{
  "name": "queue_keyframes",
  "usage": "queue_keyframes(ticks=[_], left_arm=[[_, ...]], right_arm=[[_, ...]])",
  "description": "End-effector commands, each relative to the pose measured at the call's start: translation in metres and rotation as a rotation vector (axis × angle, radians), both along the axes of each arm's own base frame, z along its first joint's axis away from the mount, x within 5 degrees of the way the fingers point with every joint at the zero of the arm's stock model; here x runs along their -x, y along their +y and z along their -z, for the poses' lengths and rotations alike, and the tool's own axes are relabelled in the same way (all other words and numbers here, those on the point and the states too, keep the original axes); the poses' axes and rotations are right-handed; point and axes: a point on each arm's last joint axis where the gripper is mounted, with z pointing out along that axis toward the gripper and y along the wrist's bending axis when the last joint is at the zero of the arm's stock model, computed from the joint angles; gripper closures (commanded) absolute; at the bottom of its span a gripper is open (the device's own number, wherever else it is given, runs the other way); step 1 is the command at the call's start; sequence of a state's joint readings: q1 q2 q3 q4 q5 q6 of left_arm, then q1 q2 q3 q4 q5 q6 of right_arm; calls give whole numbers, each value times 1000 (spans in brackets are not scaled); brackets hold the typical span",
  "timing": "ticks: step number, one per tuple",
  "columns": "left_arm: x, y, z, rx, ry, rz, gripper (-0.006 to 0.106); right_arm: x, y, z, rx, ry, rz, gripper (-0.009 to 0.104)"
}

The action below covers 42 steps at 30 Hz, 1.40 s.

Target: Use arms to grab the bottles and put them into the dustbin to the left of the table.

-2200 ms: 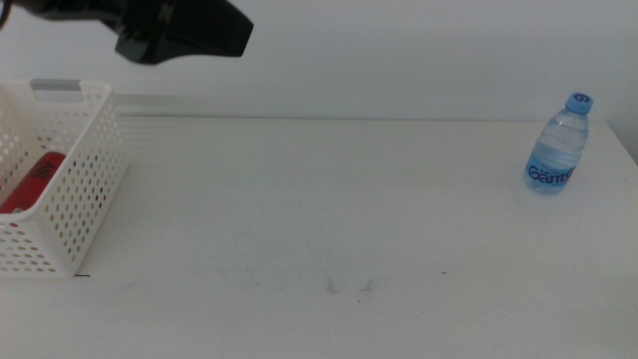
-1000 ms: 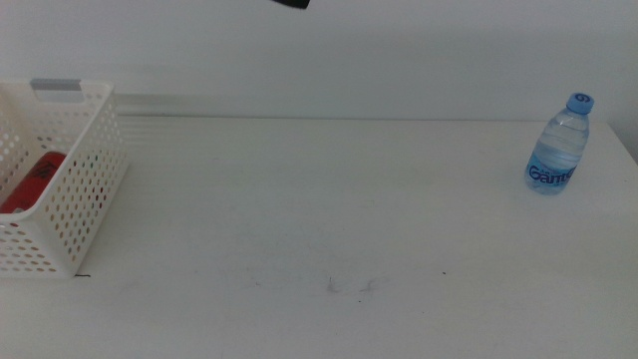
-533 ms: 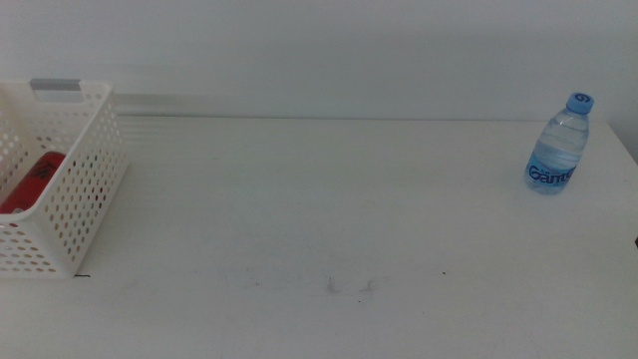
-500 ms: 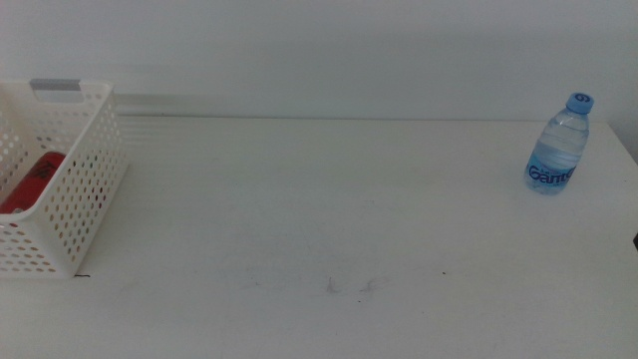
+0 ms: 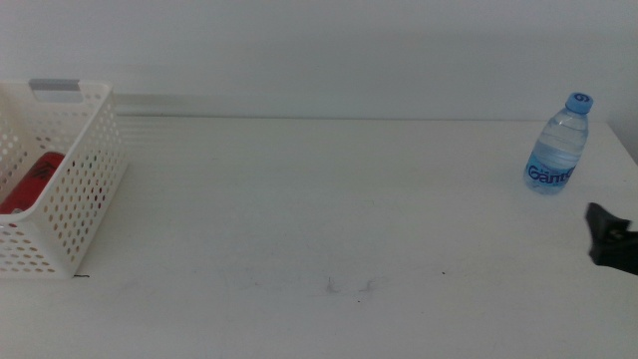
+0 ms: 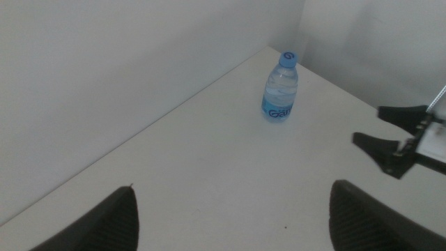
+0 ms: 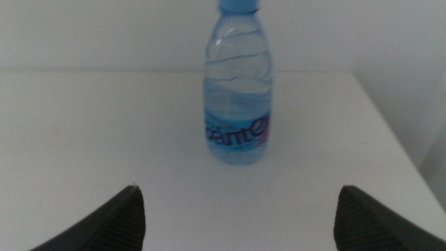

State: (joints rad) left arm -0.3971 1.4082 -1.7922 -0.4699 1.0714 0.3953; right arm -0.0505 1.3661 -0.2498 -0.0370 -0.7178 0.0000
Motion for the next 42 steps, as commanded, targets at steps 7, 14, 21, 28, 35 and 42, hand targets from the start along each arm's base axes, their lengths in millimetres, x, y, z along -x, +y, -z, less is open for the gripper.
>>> queue_keyframes(ticks=[7,14,21,28,35,42], left_arm=[[1,-1,-3,18,-12,0,7],[1,-1,-3,20,-13,-1,7],[1,-1,-3,20,-13,-1,7],[1,-1,-3,20,-13,-1,7],[1,-1,-3,20,-13,-1,7],[1,-1,-3,20,-13,-1,7]], right_arm=[[-69,-5,24,91,-37,-30,7],[-132,-9,45,102,-47,-32,7],[-182,-12,66,101,-79,-23,7],[-213,-9,79,119,26,-73,68],[-225,71,32,144,-81,-348,97],[-236,190,25,39,-173,-564,97]])
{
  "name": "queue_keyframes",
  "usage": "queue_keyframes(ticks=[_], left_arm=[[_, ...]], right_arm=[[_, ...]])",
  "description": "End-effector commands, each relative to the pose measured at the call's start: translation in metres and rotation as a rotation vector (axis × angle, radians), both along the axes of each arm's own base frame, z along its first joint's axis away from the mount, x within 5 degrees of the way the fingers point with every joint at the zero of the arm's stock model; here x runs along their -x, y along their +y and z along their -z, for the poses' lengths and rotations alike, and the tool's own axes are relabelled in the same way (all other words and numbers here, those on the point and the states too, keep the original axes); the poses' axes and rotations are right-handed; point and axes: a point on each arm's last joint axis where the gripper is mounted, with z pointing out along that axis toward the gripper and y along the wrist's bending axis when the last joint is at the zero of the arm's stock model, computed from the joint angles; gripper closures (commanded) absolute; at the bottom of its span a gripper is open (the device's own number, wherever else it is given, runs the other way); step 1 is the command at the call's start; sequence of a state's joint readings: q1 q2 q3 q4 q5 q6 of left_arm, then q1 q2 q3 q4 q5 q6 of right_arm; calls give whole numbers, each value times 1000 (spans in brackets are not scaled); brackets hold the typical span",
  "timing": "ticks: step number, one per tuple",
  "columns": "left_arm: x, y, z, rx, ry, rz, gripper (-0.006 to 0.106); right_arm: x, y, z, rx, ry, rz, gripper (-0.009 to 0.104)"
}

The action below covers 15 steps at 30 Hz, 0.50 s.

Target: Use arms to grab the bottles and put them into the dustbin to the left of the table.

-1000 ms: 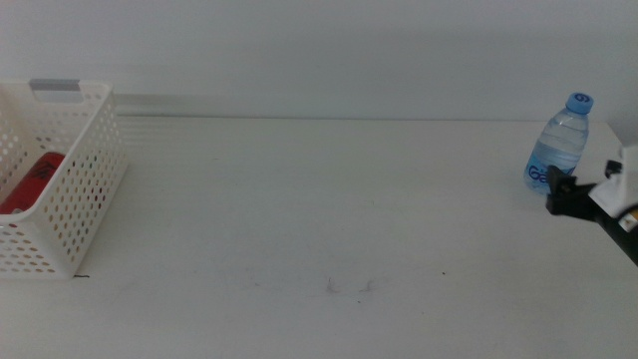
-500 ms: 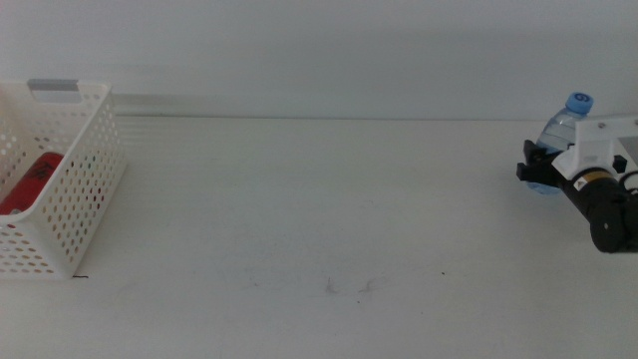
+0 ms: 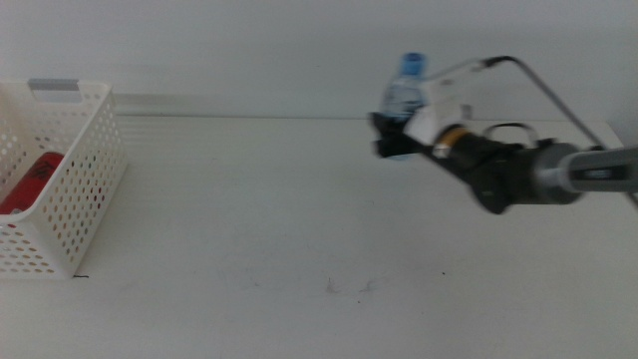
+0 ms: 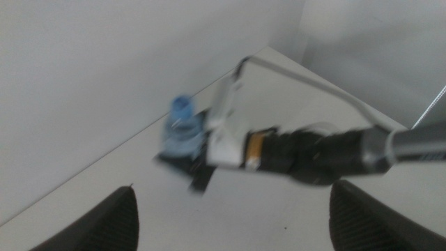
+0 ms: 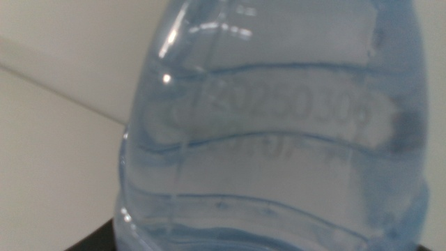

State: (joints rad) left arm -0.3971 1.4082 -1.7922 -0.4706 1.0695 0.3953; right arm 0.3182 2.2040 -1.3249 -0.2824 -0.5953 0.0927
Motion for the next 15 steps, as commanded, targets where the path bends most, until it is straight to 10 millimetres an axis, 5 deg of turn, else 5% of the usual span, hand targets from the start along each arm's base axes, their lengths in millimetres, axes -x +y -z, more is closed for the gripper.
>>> queue_keyframes(ticks=[1,4,8,15], left_arm=[[1,-1,-3,18,-12,0,7],[1,-1,-3,18,-12,0,7],[1,-1,-3,18,-12,0,7],[1,-1,-3,18,-12,0,7]], right_arm=[[-2,34,-3,-29,-42,-67,97],[2,70,6,-11,-25,-132,97],[11,94,20,6,-8,-185,97],[14,97,32,20,27,-193,87]])
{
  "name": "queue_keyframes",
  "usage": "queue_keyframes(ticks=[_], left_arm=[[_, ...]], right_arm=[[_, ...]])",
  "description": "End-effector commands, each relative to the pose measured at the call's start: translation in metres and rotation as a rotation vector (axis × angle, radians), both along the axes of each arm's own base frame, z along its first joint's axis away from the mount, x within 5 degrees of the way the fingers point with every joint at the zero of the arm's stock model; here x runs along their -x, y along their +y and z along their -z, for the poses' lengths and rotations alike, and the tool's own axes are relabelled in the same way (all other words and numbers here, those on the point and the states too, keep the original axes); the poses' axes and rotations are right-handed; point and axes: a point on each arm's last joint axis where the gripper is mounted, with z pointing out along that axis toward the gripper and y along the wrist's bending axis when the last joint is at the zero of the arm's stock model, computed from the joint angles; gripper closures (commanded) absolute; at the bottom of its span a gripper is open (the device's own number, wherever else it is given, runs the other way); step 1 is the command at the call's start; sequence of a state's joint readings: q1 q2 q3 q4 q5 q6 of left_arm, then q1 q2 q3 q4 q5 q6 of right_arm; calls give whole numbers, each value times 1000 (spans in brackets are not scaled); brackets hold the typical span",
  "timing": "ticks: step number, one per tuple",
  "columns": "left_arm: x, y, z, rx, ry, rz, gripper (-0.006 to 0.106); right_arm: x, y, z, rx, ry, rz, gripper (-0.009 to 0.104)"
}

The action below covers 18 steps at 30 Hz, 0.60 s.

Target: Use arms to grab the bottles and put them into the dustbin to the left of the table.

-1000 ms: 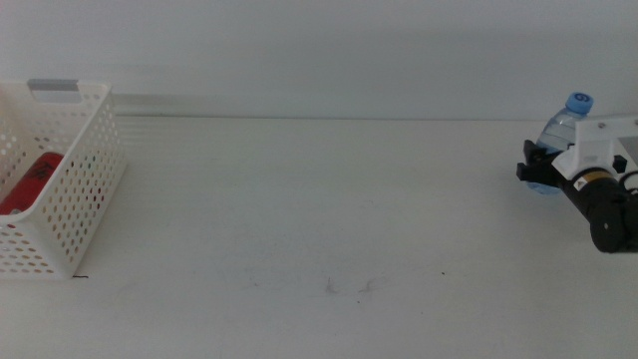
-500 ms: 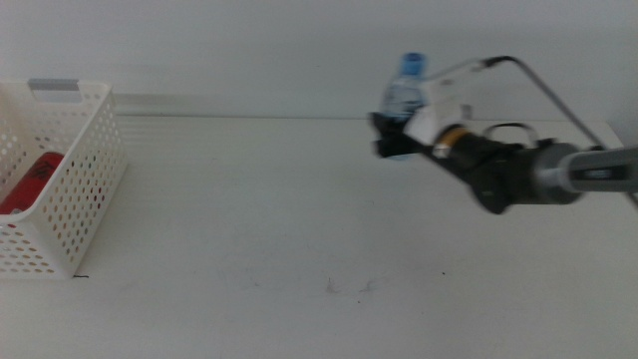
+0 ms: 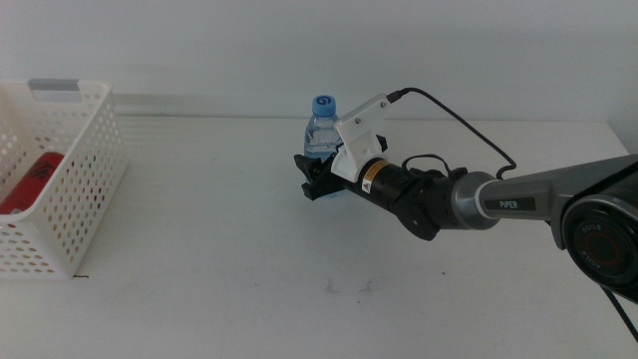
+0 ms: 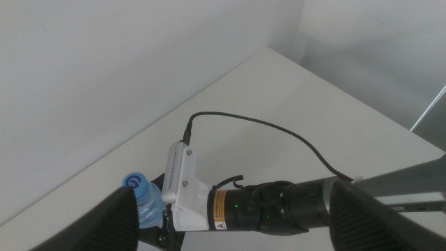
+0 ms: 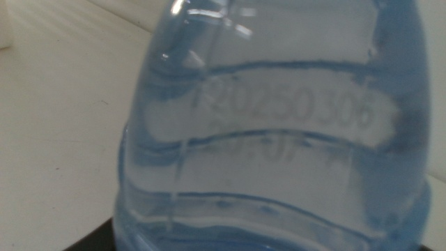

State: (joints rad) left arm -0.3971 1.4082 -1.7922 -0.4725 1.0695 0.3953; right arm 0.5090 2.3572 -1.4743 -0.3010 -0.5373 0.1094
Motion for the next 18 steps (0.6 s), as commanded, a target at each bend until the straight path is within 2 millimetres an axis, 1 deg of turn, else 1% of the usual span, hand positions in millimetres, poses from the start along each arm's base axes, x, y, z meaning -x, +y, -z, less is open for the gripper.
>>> queue_keyframes(ticks=[1,3,4,6,8,9,13,15,18], left_arm=[[1,-1,-3,17,-13,-1,7],[1,-1,-3,17,-13,-1,7],[1,-1,-3,17,-13,-1,7],[0,0,-3,13,-14,-3,7],[0,0,-3,11,-15,-4,7],[0,0,-3,10,-15,-5,7],[0,0,-3,10,-15,-5,7],[0,0,-3,10,-15,-5,7],[0,0,-3,10,-15,-5,7]], right_arm=[[-2,2,-6,-12,-22,-4,81],[-1,2,-5,3,-23,-14,66],[-1,2,-5,5,-18,-13,56],[-2,0,-6,-7,9,20,33],[2,-3,-12,-25,20,28,6],[6,-4,-15,-35,27,29,2],[31,-19,-33,-88,105,70,3],[50,-28,-46,-78,129,75,3],[85,-43,-74,-54,188,92,3]])
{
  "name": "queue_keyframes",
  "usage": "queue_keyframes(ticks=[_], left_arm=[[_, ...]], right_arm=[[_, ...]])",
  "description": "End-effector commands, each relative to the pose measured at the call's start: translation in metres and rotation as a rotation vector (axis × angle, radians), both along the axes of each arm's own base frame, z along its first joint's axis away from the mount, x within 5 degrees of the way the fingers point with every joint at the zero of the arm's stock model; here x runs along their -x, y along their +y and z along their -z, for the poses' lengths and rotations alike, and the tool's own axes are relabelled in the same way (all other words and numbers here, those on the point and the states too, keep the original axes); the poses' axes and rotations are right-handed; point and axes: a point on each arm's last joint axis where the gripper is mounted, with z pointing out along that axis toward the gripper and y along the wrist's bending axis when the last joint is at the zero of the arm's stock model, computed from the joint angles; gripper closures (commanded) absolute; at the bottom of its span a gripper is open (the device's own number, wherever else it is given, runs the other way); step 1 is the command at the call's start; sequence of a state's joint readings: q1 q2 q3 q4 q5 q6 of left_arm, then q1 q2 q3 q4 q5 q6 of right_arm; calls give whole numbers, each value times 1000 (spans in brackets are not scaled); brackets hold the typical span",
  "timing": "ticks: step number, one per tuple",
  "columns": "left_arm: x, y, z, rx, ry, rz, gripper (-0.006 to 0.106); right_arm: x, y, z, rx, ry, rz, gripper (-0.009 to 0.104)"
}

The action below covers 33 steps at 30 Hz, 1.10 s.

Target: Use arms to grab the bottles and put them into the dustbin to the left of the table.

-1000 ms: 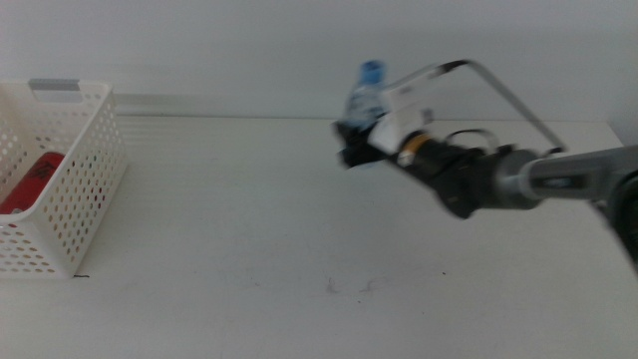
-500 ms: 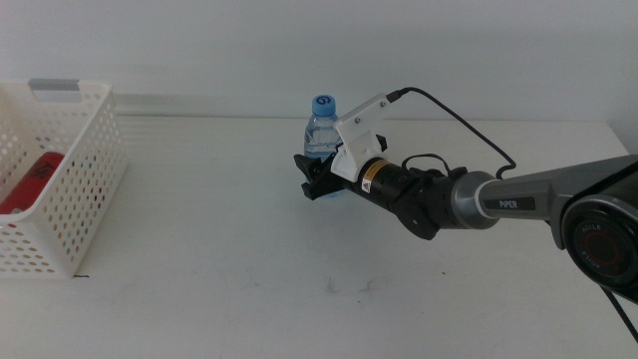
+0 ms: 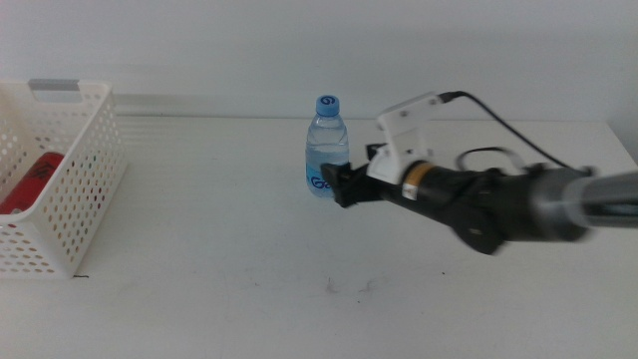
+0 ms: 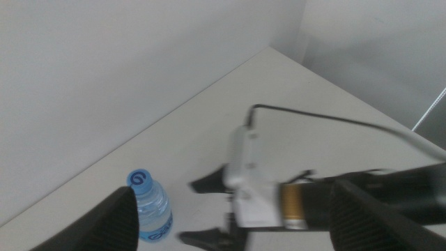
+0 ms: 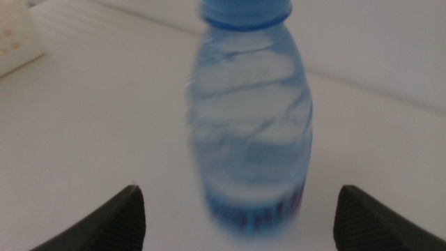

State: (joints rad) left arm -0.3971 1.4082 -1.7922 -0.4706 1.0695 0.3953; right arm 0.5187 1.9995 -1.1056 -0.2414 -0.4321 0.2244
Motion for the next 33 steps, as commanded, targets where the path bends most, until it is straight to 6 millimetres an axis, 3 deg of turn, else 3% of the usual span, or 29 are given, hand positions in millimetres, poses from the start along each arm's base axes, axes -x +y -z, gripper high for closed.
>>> queue_keyframes(ticks=[1,3,8,11,16,24,27,33], left_arm=[[0,0,-3,11,-15,-4,7],[0,0,-3,11,-15,-4,7],[0,0,-3,11,-15,-4,7],[0,0,-3,11,-15,-4,7],[0,0,-3,11,-15,-4,7],[0,0,-3,11,-15,-4,7],[-5,0,-10,64,-92,-47,7],[-2,11,0,-104,-191,-145,7]], right_arm=[[31,-8,-31,-1,35,1,3],[60,-20,-63,5,65,17,3],[139,-64,-171,93,29,27,10],[178,-89,-215,119,-39,-32,10],[202,-105,-233,91,-52,-24,10],[203,-106,-236,78,-72,-23,10],[203,-106,-236,78,-71,-23,10],[203,-106,-236,77,-73,-23,10]])
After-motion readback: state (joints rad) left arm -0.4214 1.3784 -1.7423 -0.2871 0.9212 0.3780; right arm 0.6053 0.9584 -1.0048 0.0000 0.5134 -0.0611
